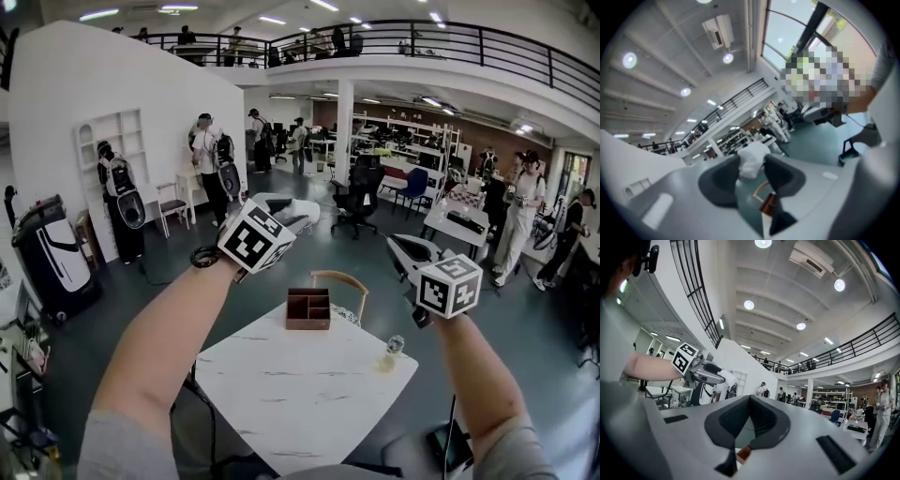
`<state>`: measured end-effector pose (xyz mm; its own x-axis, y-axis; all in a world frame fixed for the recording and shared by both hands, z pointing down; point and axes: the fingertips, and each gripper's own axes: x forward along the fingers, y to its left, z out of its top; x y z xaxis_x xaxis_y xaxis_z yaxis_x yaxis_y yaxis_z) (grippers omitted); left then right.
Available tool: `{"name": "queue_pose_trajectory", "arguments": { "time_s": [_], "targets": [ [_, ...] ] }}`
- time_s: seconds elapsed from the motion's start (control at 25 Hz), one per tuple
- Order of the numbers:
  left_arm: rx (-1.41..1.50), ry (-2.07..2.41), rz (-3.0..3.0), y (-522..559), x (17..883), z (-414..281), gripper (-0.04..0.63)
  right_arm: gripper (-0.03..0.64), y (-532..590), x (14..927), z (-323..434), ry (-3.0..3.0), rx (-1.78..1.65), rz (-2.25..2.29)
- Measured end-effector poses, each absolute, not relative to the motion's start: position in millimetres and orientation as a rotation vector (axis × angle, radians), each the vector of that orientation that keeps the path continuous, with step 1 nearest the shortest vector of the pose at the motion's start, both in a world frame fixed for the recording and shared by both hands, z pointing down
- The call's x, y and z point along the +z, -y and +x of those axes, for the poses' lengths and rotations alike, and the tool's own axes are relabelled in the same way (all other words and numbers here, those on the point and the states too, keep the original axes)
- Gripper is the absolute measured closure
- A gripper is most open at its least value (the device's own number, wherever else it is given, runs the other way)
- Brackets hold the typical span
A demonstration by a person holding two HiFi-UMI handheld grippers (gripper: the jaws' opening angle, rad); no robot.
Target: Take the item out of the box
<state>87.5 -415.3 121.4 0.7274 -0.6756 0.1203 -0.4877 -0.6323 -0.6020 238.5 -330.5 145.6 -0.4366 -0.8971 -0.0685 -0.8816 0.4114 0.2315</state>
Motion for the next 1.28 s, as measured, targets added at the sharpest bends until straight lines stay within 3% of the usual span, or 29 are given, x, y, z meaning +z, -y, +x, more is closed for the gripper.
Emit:
{"name": "queue_pose_trajectory", "arguments": {
  "time_s": [0.4,1.28],
  "targets": [
    [-0.342,-0.998,-2.522,326,133,88,0.422,0.612,272,141,262,2.637,-0.352,1.506],
    [-0.335,-1.106,-2.663,235,238,55,0.422,0.612,226,219,210,2.719,-0.242,1.288]
  ]
}}
